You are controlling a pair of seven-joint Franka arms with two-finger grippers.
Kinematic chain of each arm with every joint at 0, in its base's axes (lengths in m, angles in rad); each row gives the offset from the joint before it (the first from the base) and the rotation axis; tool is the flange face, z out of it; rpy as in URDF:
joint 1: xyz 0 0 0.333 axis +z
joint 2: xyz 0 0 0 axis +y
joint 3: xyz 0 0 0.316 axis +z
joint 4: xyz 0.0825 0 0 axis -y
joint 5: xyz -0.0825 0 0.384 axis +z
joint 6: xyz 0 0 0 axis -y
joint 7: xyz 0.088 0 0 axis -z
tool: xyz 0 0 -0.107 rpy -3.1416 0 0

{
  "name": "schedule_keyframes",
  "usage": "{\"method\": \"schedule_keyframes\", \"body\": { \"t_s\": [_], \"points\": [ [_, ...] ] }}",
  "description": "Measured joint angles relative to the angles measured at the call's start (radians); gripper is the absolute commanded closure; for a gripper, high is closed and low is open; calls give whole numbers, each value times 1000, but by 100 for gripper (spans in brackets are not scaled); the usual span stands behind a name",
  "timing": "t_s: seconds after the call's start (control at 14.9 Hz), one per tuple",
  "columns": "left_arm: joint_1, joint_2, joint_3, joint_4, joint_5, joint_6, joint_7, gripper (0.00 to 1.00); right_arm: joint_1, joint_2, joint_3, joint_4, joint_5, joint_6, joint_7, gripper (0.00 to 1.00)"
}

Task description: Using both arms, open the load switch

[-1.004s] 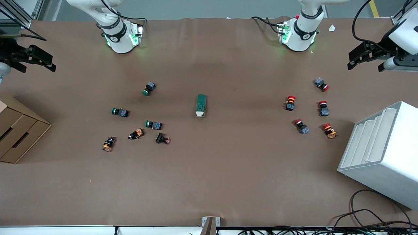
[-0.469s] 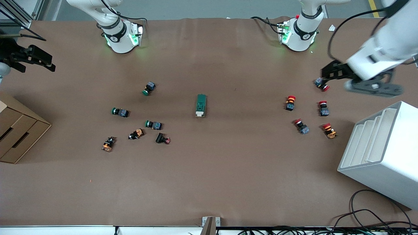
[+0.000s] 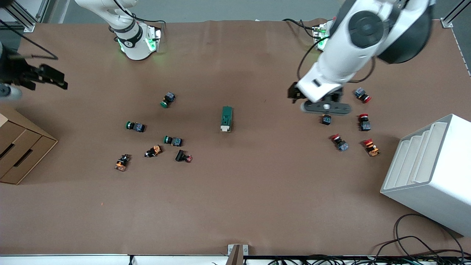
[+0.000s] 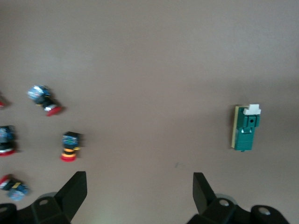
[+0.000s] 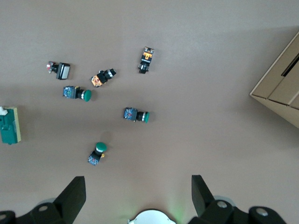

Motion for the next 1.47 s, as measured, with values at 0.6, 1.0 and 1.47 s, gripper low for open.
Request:
{"method": "schedule_keyframes", "body": {
  "t_s": [0.6,1.0,1.47],
  "points": [
    [-312,124,-5,-167,160,295,-431,0,-4,171,-7,-2,-12,103,15,0],
    [-438,241,-5,-183,318,438,-739,1,90,282,9,-4,54,169,429,0],
    [-509,379,-5,-182,595,606,-1068,3,282,427,14,21,161,261,994,0]
  ]
}}
